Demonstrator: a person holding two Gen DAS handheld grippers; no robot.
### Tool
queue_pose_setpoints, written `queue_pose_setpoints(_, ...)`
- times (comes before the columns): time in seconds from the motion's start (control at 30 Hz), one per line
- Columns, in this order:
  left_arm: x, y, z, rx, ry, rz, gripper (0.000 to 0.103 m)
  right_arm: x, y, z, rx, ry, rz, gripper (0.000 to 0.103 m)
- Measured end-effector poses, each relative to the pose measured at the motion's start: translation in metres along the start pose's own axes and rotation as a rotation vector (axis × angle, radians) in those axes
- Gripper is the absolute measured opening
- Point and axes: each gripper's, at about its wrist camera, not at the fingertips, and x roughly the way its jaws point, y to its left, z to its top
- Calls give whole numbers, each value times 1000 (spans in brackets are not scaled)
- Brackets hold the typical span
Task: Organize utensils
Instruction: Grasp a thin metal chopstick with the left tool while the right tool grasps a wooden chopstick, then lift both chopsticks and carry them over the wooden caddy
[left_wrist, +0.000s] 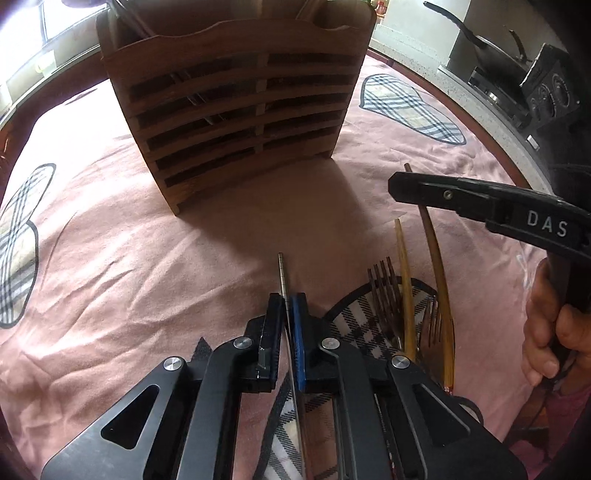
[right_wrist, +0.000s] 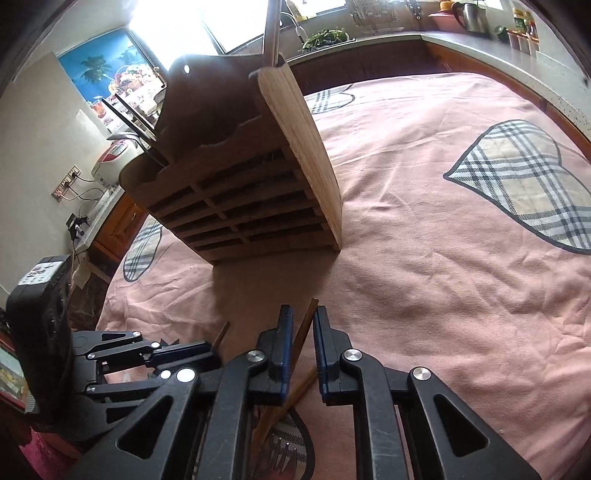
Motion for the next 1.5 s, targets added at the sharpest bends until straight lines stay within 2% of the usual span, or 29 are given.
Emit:
queue_pose_setpoints(0.1, -6, 0, -8, -20, -19, -10, 4, -12, -1, -3, 12, -24, 15, 10)
queue_pose_setpoints(0.2, -22, 4, -19, -58, -72, -30, 4, -27, 0, -6, 20, -59, 33, 10)
queue_pose_setpoints(0.47, -93, 21, -49, -181, -261, -55, 4, -72, 15, -11, -9, -160, 54, 9)
queue_pose_setpoints(0.67, -138, 28, -60, -234, -376, -63, 4, -103, 29, -15, -43, -224, 59, 7)
queue_pose_setpoints(1.13, -202, 28, -78, -261, -561, -65, 4, -150, 57, -21, -106, -342, 58, 5)
queue_pose_setpoints(1.5, -219, 36, -82, -299, -629, -56, 4, -169, 63, -20, -120, -392, 61, 5)
